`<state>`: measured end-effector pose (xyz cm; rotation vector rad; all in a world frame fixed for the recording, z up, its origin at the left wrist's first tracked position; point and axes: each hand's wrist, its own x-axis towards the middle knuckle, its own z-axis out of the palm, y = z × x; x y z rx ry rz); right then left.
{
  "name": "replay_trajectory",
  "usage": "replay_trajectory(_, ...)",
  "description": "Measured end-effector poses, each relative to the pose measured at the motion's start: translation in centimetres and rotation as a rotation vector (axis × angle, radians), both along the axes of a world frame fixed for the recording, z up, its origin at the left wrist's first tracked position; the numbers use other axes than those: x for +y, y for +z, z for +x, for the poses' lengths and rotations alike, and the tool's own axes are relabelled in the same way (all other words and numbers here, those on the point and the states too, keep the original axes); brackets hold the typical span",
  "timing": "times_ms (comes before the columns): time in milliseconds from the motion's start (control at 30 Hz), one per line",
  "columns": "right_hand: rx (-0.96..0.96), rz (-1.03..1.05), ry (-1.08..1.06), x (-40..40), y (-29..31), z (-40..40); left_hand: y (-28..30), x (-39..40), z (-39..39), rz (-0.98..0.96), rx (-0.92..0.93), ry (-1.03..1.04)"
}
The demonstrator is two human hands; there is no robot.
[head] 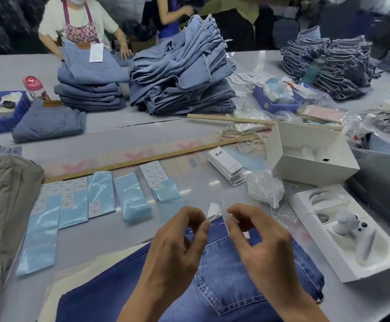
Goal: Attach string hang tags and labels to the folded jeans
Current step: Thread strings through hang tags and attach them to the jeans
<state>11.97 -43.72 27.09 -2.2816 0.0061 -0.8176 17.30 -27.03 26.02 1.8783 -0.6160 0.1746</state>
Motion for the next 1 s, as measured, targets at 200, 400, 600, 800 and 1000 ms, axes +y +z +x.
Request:
replay_trajectory(200, -0.037, -0.126, -0.186, -1.0, 0.9, -0.3, 0.6, 1.2, -0.3, -0.067, 0.007, 0.037)
replay_trajectory(400, -0.07, -0.201, 0.177, 0.3, 1.2, -1.1, 2.2, 0.0, -0.9, 0.133, -0.197, -0.027)
replay_trajectory(600, -0.089, -0.051, 0.109, -1.6, 0.6, -2.9, 1.4, -1.4, -1.6, 0.123, -0.149, -0.101)
replay_trajectory(800, 0.15, -0.089, -0.065, -6.4, -1.4, -5.5, -2.6, -6.2, -0.7, 0.156, 0.095, -0.13)
replay_trajectory(1000, 0.342, -0.082, -0.344, -10.0, -3.5, -6.4, -4.9, -14.1, 2.8, 0.631, 0.071, -0.228)
